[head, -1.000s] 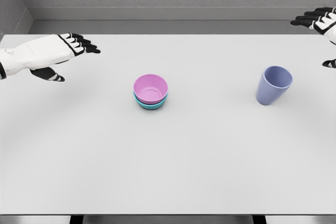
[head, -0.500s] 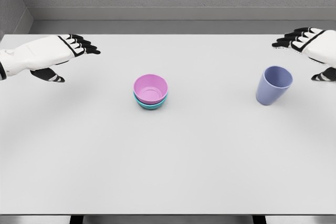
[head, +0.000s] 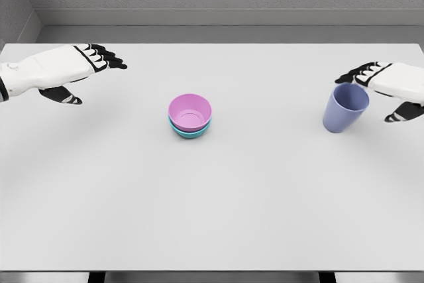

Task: Stacking bowl and cup with both arms

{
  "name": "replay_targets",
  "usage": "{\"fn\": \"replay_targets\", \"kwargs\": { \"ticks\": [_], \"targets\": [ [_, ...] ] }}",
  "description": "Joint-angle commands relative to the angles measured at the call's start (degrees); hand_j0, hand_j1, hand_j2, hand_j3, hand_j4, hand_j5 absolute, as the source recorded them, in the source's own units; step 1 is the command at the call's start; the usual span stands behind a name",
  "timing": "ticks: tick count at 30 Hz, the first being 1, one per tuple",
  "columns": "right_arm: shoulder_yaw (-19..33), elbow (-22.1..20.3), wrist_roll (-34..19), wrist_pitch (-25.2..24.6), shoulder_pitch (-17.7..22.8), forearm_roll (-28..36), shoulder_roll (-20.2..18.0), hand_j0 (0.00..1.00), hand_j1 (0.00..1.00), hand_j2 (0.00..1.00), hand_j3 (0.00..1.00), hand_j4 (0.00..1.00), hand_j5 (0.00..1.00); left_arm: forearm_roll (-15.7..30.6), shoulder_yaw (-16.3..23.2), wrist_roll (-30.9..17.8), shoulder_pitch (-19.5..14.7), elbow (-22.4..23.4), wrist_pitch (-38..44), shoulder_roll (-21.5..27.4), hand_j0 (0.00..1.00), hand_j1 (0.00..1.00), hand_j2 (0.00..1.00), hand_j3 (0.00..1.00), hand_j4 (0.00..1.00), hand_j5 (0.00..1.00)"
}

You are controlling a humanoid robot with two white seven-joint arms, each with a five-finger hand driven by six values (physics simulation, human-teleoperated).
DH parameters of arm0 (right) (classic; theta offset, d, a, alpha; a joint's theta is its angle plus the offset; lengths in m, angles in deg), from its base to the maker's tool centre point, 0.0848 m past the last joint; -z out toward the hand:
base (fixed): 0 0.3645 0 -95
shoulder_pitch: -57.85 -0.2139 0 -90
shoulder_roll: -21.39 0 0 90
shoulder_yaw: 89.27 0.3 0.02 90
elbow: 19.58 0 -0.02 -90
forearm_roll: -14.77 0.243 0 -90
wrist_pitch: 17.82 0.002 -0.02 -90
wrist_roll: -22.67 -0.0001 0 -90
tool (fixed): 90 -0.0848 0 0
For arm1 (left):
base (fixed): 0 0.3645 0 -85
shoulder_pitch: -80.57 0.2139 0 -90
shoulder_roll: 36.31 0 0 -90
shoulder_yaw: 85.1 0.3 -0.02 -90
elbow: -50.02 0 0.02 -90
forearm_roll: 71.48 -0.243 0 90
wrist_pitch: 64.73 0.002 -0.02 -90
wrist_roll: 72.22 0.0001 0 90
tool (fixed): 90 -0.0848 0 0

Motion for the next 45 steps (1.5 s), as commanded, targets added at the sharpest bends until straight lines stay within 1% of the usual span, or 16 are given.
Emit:
{"fn": "replay_targets", "kwargs": {
  "ticks": [1,3,4,6,7,11,12,14,23,30,32,33,38,39,43,45],
  "targets": [
    [-0.25,1.93,-0.37,-0.13,-0.17,0.28,0.54,1.00,1.00,1.00,1.00,1.00,1.00,0.33,-0.04,0.03,0.00,-0.01,0.11,0.06,1.00,1.00,1.00,1.00,1.00,1.00],
    [-0.52,2.02,-0.29,-0.13,-1.14,0.28,1.25,1.00,1.00,1.00,1.00,1.00,1.00,0.33,-0.04,0.03,0.00,-0.01,0.11,0.06,1.00,1.00,1.00,1.00,1.00,1.00],
    [-1.48,2.28,-0.29,-0.22,-2.46,0.28,1.68,1.00,1.00,1.00,1.00,1.00,1.00,0.33,-0.04,0.03,0.00,-0.01,0.11,0.06,1.00,1.00,1.00,1.00,1.00,1.00],
    [-4.91,4.30,-0.29,-0.13,-5.45,0.11,3.00,1.00,1.00,1.00,1.00,1.00,1.00,0.33,-0.04,0.03,0.00,-0.01,0.11,0.06,1.00,1.00,1.00,1.00,1.00,1.00],
    [-6.23,5.00,-0.28,0.05,-6.33,0.11,3.53,1.00,1.00,1.00,1.00,1.00,1.00,0.33,-0.04,0.03,0.00,-0.01,0.11,0.06,1.00,1.00,1.00,1.00,1.00,1.00],
    [-7.11,5.44,-0.20,0.05,-6.42,0.11,3.80,1.00,1.00,1.00,1.00,1.00,1.00,0.33,-0.04,0.03,0.00,-0.01,0.11,-0.03,1.00,1.00,1.00,1.00,1.00,1.00],
    [-7.46,5.97,-0.20,0.05,-6.59,0.11,4.32,1.00,1.00,1.00,1.00,1.00,1.00,0.33,-0.04,0.03,0.00,-0.01,0.11,-0.03,1.00,1.00,1.00,1.00,1.00,1.00],
    [-9.22,7.90,-0.20,0.13,-8.26,0.11,4.85,1.00,1.00,1.00,1.00,1.00,1.00,0.24,-0.04,0.03,0.00,-0.01,0.11,-0.12,1.00,1.00,1.00,1.00,1.00,1.00],
    [-10.62,8.34,-0.11,0.05,-8.44,0.11,5.12,1.00,1.00,1.00,1.00,1.00,1.00,0.24,-0.04,0.03,0.00,-0.01,0.11,-0.12,1.00,1.00,1.00,1.00,1.00,1.00],
    [-11.24,9.66,-0.02,0.05,-8.53,-0.07,5.64,1.00,1.00,1.00,1.00,1.00,1.00,0.24,-0.04,0.03,0.00,-0.09,0.11,-0.12,1.00,1.00,1.00,1.00,1.00,1.00],
    [-11.94,10.10,-0.02,0.05,-9.32,-0.16,6.17,1.00,1.00,1.00,1.00,1.00,1.00,0.24,-0.04,0.03,0.00,-0.01,0.11,-0.12,1.00,1.00,1.00,1.00,1.00,1.00],
    [-12.47,10.98,0.07,0.13,-9.76,-0.16,6.43,1.00,1.00,1.00,1.00,1.00,1.00,0.24,-0.04,0.03,0.00,-0.09,0.11,-0.03,1.00,1.00,1.00,1.00,1.00,1.00],
    [-12.82,10.98,-0.02,0.49,-9.93,-0.24,6.43,1.00,1.00,1.00,1.00,1.00,1.00,0.24,-0.04,-0.06,0.00,-0.09,0.11,-0.03,1.00,1.00,1.00,1.00,1.00,1.00],
    [-13.09,10.98,-0.02,0.49,-9.93,-0.24,6.43,0.99,0.99,0.99,0.99,0.99,0.99,0.24,-0.04,-0.06,0.00,-0.09,0.11,-0.12,1.00,1.00,1.00,1.00,1.00,1.00],
    [-13.97,10.89,-0.11,1.01,-9.93,-0.24,6.43,0.79,0.79,0.79,0.79,0.79,0.79,0.24,-0.04,0.03,0.00,-0.09,0.11,-0.03,1.00,1.00,1.00,1.00,1.00,1.00],
    [-13.97,10.89,-0.20,2.16,-9.93,-0.24,6.35,0.69,0.69,0.69,0.69,0.69,0.69,0.24,-0.04,-0.06,0.00,-0.09,0.11,-0.12,1.00,1.00,1.00,1.00,1.00,1.00]
  ]
}}
